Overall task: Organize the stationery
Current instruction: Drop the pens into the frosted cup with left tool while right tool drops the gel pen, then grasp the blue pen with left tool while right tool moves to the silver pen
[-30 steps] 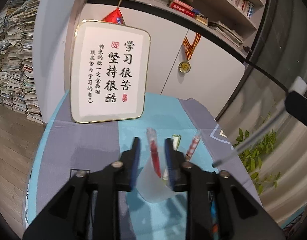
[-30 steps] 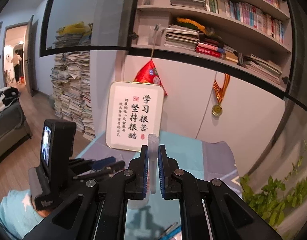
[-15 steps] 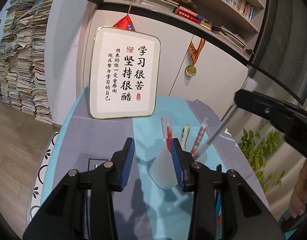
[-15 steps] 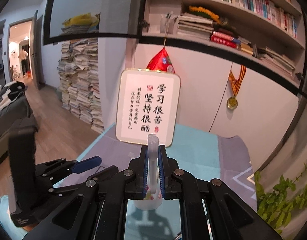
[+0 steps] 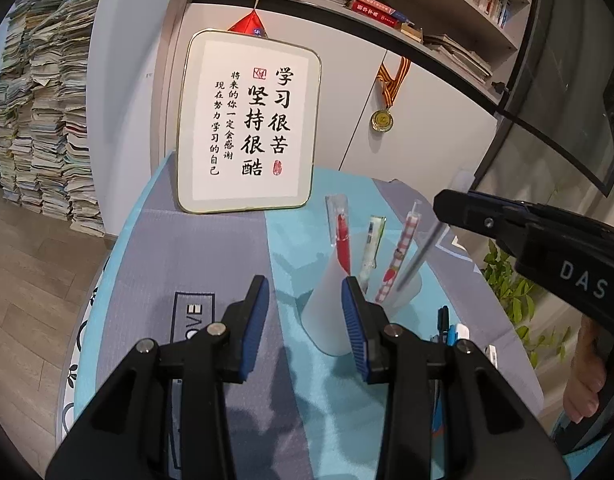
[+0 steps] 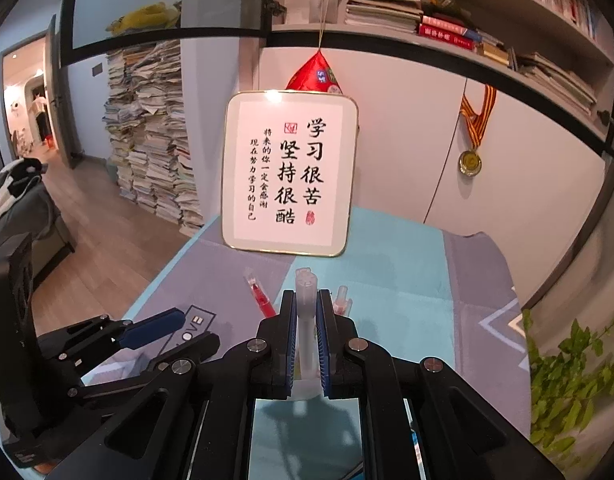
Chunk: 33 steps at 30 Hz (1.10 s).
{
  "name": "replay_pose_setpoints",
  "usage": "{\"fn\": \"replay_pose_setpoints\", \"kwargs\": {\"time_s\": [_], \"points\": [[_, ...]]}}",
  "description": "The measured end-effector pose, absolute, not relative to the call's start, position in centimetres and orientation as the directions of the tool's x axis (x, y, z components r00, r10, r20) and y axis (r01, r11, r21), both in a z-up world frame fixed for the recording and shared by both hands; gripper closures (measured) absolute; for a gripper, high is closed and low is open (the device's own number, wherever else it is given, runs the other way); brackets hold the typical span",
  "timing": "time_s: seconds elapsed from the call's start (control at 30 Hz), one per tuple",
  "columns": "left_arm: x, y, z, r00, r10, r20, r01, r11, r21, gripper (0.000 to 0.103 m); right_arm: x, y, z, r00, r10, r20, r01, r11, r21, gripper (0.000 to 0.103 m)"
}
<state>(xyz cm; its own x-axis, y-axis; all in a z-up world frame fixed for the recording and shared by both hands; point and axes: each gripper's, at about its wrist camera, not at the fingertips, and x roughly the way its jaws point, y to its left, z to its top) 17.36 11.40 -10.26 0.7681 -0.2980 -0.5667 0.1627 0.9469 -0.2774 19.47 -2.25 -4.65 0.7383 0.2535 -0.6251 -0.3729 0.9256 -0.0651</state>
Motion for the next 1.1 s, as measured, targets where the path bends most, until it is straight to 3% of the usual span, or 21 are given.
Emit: {"fn": "replay_pose_setpoints", "kwargs": {"time_s": [0.57, 1.1], "points": [[16.5, 10.9, -10.9, 0.749, -0.296, -0.593, 0.168, 0.95, -0.262, 0.067, 20.9, -2.8, -7.0, 0.681, 0.246, -0.689, -0.358, 0.933, -0.021, 0.093], [15.3, 8.6, -10.5, 0.739, -0.311, -0.598, 0.219, 0.95, -0.224, 0.066, 17.5, -8.0, -3.9, 0.771, 0.267, -0.577, -0.314, 0.949, 0.02, 0.093]]}}
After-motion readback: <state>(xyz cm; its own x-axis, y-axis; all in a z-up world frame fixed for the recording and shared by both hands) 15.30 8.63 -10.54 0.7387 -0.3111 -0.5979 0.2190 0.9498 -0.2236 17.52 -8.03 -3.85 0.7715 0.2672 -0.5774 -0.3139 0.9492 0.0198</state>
